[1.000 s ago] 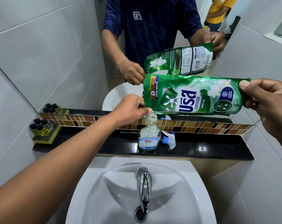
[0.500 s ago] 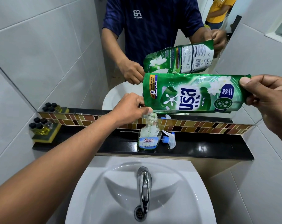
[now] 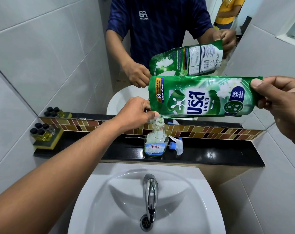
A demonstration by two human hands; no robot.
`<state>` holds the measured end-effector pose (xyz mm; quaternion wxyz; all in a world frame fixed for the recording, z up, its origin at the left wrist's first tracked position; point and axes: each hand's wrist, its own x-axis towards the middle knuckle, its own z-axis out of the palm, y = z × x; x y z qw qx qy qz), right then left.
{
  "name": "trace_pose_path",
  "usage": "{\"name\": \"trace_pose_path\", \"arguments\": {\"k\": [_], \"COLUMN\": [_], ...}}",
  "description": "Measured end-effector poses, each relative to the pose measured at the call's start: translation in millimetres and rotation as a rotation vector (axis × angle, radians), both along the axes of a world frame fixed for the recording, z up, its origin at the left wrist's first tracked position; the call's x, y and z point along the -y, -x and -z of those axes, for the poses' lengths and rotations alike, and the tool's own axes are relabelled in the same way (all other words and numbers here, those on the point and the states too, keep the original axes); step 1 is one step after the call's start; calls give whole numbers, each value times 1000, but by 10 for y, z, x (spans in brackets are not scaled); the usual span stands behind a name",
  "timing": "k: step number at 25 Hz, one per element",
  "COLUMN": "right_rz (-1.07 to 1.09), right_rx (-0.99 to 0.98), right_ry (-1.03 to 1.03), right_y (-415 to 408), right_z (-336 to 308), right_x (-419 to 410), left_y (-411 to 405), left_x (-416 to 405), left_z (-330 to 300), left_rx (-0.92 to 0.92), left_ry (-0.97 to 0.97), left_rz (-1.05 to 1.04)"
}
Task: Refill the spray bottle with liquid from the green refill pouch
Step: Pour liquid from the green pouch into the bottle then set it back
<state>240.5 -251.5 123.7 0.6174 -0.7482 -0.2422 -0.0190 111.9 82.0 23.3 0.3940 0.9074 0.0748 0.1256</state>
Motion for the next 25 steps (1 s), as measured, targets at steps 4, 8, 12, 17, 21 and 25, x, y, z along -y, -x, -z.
{"name": "trace_pose_path", "arguments": {"k": [4, 8, 12, 17, 21, 25], "right_rz": [-3, -8, -5, -14, -44, -40], "right_rx": [10, 20, 16, 8, -29, -33], "right_ry": [11, 20, 27, 34, 28, 34], "right_y": [26, 40, 34, 51, 85, 94], "right_z": [-18, -40, -52, -72, -118, -144], "right_x": [-21, -31, -27, -33, -43, -52], "left_y": [6, 10, 8, 9, 17, 9], "left_x": [-12, -10, -6, -8, -9, -17], "left_z": [11, 7, 12, 24, 20, 35], "left_rx": [-12, -10, 3, 6, 25, 29], "left_ry": [21, 35, 31, 34, 37, 39], "left_rz": [-7, -5, 8, 5, 11, 13]}}
